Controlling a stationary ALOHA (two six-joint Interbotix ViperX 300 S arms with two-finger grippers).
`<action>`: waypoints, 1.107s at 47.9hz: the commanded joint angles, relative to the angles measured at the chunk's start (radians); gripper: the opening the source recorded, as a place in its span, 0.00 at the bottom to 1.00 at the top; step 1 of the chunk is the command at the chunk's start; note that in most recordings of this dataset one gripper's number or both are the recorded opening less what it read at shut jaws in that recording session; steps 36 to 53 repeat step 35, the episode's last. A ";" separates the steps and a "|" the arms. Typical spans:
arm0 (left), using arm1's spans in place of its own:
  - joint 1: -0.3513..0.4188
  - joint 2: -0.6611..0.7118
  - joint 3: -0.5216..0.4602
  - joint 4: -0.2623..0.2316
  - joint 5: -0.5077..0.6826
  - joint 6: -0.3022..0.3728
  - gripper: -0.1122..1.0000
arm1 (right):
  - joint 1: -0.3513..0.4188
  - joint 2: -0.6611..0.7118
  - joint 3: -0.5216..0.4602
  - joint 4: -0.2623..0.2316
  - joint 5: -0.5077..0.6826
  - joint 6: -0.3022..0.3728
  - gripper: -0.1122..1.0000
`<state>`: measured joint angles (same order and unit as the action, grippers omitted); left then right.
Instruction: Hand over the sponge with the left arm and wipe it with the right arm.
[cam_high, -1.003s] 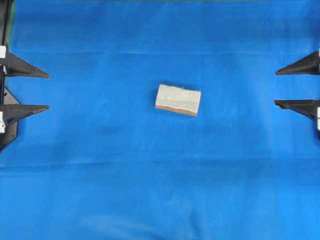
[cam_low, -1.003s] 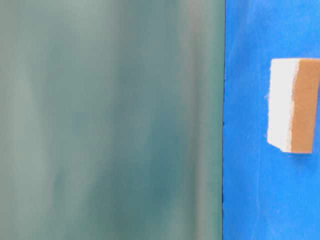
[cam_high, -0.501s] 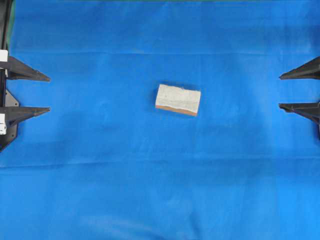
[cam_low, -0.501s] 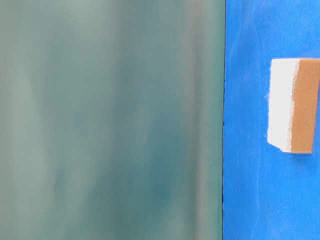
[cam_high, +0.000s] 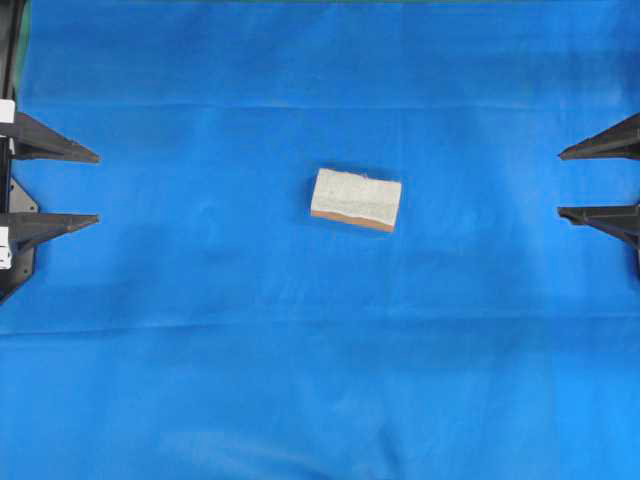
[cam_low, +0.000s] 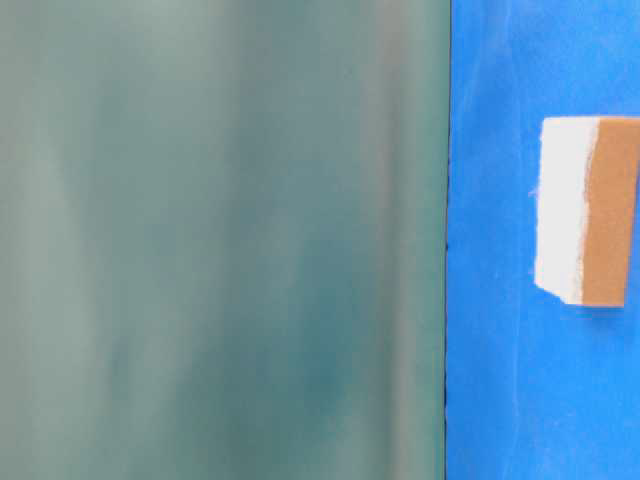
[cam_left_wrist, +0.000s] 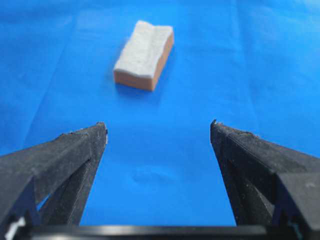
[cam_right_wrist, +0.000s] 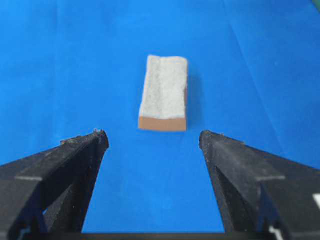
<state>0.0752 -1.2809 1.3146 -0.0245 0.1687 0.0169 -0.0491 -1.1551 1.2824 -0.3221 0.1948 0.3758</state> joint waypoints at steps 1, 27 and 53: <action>0.003 0.006 -0.011 -0.006 -0.006 -0.003 0.83 | 0.000 0.009 -0.011 0.006 -0.011 0.002 0.76; 0.003 0.006 -0.006 -0.006 -0.006 -0.011 0.83 | 0.000 0.026 -0.003 0.021 -0.028 0.002 0.76; 0.003 0.006 -0.005 -0.006 -0.006 -0.012 0.83 | 0.002 0.038 0.002 0.025 -0.035 0.002 0.76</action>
